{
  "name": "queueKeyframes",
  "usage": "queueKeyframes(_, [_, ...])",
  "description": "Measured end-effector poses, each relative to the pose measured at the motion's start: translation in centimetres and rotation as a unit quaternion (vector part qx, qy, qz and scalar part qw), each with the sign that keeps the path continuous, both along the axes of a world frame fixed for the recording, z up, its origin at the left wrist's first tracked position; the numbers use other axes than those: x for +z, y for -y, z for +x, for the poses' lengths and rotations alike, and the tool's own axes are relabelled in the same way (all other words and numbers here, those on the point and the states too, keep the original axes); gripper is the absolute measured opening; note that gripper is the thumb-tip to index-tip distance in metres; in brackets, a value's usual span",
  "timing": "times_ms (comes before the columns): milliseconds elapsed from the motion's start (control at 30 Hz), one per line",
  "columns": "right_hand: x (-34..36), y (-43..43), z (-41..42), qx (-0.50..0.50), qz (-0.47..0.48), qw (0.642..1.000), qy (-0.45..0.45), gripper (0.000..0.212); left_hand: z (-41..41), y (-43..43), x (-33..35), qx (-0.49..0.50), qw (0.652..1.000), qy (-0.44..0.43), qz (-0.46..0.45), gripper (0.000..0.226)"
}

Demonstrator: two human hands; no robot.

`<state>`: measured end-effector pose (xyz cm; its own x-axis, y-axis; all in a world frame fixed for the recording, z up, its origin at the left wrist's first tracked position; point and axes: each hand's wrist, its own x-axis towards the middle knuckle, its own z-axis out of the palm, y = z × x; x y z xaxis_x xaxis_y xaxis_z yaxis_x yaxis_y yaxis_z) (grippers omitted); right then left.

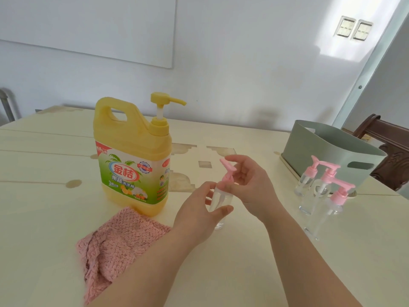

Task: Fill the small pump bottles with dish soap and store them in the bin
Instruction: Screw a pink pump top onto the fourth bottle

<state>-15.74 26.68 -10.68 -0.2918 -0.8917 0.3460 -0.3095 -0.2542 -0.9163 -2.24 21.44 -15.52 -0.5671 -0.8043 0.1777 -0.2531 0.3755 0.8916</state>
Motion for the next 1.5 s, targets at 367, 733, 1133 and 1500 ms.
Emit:
queueKeyframes(367, [0.4, -0.7, 0.4, 0.001, 0.017, 1.000, 0.024, 0.035, 0.0, 0.1, -0.1, 0.003, 1.000, -0.001, -0.006, 0.043])
queueKeyframes(733, [0.1, -1.0, 0.5, 0.031, 0.059, 0.997, -0.029, 0.031, 0.3, 0.9, 0.4, -0.068, 0.996, -0.018, 0.059, 0.057])
queueKeyframes(1133, [-1.2, -0.6, 2.2, -0.096, 0.010, 0.995, -0.025, 0.023, -0.8, -0.5, 0.0, 0.039, 0.998, -0.024, -0.034, 0.028])
queueKeyframes(1500, [0.4, -3.2, -2.5, -0.211, -0.033, 0.977, -0.019, 0.015, -6.7, -1.5, 2.0, -0.062, 0.997, -0.039, 0.016, 0.046])
